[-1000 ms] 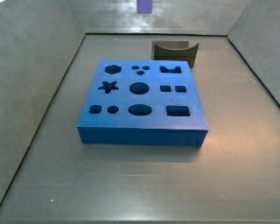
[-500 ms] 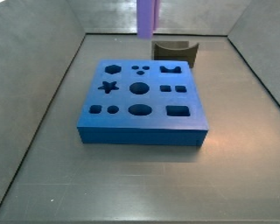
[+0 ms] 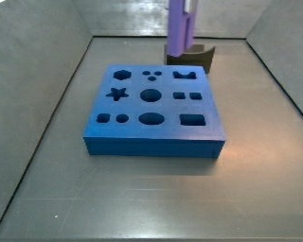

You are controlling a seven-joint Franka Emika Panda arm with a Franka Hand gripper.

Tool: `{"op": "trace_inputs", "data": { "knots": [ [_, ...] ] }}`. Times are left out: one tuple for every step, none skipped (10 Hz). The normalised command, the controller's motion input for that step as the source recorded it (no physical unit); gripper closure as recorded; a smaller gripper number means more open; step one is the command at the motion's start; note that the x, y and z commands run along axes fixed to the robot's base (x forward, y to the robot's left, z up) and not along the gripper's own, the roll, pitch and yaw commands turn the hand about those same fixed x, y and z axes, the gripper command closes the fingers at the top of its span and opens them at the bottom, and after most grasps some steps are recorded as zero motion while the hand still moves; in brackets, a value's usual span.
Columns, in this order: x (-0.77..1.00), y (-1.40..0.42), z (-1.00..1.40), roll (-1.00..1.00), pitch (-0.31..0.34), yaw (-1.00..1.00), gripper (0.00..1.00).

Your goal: Insert the double-square object.

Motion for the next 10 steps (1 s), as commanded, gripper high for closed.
{"op": "trace_inputs", "data": {
  "knots": [
    [0.13,0.04,-0.40,0.02,0.000,-1.00,1.00],
    [0.00,0.00,-0.45,0.02,-0.009,-1.00,1.00],
    [0.00,0.00,-0.45,0.02,-0.010,-1.00,1.00],
    [0.00,0.00,-0.45,0.02,-0.014,-1.00,1.00],
    [0.00,0.00,-0.45,0.01,-0.019,-1.00,1.00],
    [0.00,0.00,-0.44,0.01,-0.020,-1.00,1.00],
    [0.01,0.00,-0.44,0.01,-0.020,-1.00,1.00],
    [0.01,0.00,-0.44,0.01,-0.017,-1.00,1.00],
    [0.00,0.00,-0.45,0.01,-0.016,-1.00,1.00],
    [0.28,0.10,-0.31,0.05,0.000,-0.90,1.00]
  ]
}}
